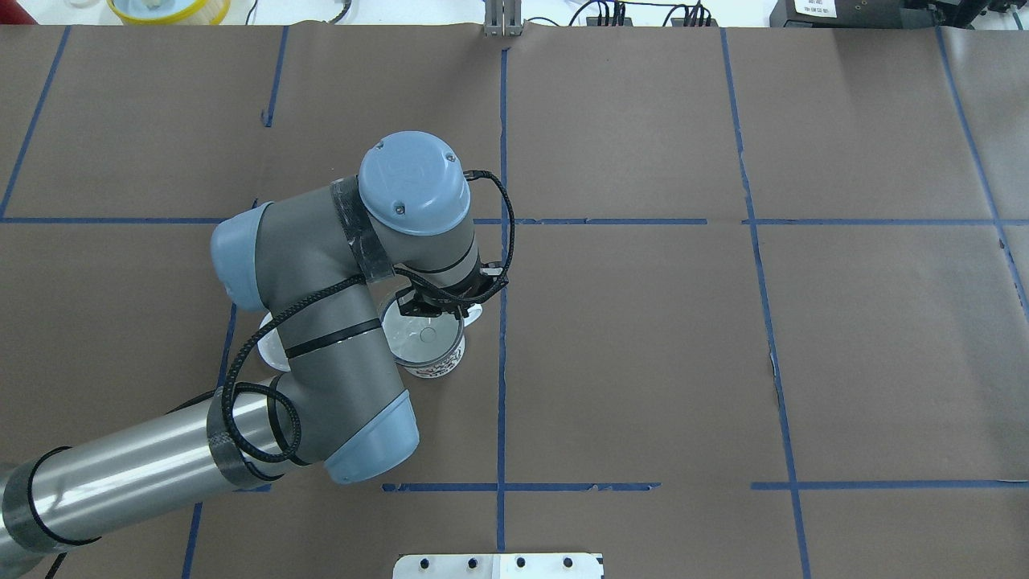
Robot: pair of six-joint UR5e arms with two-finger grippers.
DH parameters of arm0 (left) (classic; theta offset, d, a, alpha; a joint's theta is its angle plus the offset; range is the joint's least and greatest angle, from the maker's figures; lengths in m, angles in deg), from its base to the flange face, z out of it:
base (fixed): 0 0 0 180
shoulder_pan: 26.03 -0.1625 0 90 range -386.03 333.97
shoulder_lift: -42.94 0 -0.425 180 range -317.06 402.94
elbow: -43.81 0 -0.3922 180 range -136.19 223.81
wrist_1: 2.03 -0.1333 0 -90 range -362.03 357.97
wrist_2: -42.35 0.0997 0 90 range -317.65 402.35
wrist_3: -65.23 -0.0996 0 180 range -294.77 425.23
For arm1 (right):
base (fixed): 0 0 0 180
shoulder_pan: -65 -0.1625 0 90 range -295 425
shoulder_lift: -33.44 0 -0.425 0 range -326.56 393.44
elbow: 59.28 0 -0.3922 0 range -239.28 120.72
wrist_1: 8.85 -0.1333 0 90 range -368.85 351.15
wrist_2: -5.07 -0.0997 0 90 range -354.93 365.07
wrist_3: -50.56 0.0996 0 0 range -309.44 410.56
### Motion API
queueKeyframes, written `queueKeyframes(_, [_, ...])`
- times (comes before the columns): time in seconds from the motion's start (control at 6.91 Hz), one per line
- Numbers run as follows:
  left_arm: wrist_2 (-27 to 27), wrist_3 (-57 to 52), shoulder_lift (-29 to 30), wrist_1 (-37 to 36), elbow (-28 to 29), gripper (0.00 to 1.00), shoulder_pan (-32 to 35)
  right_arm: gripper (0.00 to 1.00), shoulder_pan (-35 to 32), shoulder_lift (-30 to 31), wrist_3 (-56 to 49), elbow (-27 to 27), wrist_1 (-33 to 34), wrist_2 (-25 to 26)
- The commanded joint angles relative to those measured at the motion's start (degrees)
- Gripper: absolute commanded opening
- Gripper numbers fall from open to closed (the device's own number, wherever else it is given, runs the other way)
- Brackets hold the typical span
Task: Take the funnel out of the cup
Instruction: 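Grasp the glass funnel with the left gripper and lift it out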
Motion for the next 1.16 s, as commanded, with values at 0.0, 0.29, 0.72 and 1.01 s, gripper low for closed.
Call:
queueKeyframes(0.0, [0.03,-0.09,0.12,-1.01,-2.77,0.00,0.08,1.00,0.00,0.00,0.00,0.00,0.00,0.00])
queueKeyframes(0.29, [0.12,-3.06,1.86,-10.54,-9.09,0.00,1.48,1.00,0.00,0.00,0.00,0.00,0.00,0.00])
queueKeyframes(0.72, [2.21,3.98,3.38,-11.15,-13.17,0.00,11.75,1.00,0.00,0.00,0.00,0.00,0.00,0.00])
queueKeyframes(1.01, [13.95,23.81,-5.71,12.81,-11.85,0.00,14.13,1.00,0.00,0.00,0.00,0.00,0.00,0.00])
